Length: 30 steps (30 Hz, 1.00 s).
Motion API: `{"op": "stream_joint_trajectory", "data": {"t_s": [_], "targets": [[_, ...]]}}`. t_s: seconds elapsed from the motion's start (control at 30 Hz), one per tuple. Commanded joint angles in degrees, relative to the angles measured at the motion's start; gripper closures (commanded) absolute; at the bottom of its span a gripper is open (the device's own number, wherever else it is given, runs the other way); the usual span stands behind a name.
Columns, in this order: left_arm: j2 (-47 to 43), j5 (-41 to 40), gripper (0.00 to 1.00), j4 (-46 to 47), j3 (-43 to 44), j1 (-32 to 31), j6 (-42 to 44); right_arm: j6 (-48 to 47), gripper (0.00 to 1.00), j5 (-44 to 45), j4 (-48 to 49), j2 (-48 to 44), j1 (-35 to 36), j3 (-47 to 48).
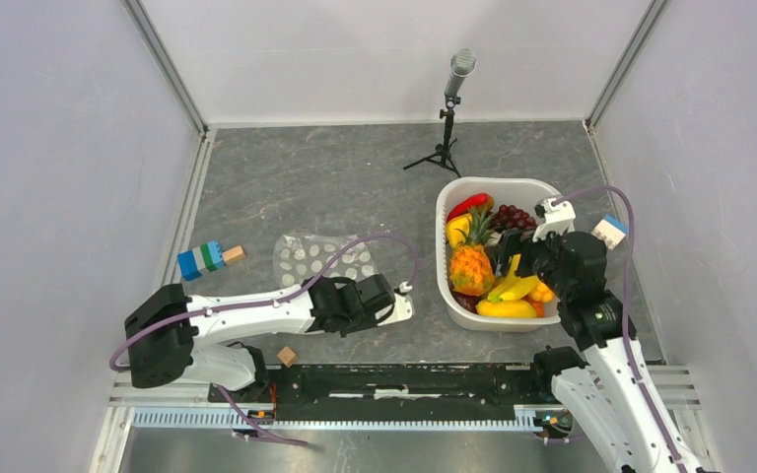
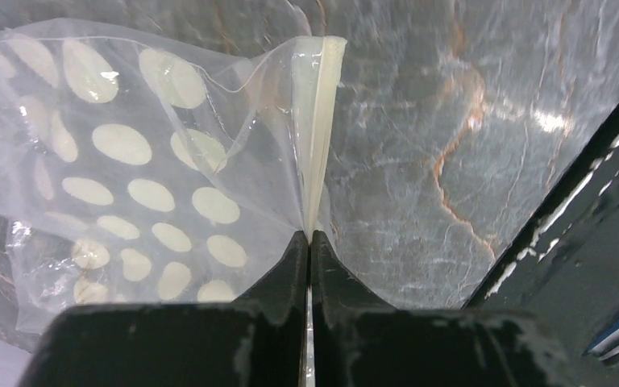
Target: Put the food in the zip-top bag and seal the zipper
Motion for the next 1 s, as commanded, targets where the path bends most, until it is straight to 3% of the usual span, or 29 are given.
{"op": "stream_joint_trajectory", "data": {"t_s": [0.0, 0.4, 0.7, 0.83, 0.97], "targets": [[-0.10, -2.88, 0.98, 4.42, 4.93, -0.19, -7.57, 1.74, 0.02, -1.84, 3.79, 2.49, 0.10, 2.26], [-6.97, -3.29, 0.98, 12.64, 7.27, 1.13, -19.04, 3.23, 0.02, -8.50, 8.18, 2.62, 0.09, 2.83], [-14.13, 3.82, 0.98, 19.23, 2.68, 8.61, -26.69, 8.48, 0.02, -21.09, 15.93, 6.12, 1.18, 2.87], [-17.25, 7.93, 0.98, 23.54, 0.41, 11.45, -30.72, 9.83, 0.01, -17.66, 16.71, 8.19, 8.57, 4.06], [-18.17, 10.09, 0.98, 25.18, 0.03, 12.90, -33.90, 9.55, 0.06, -6.73, 15.15, 11.25, 20.92, 6.10]]}}
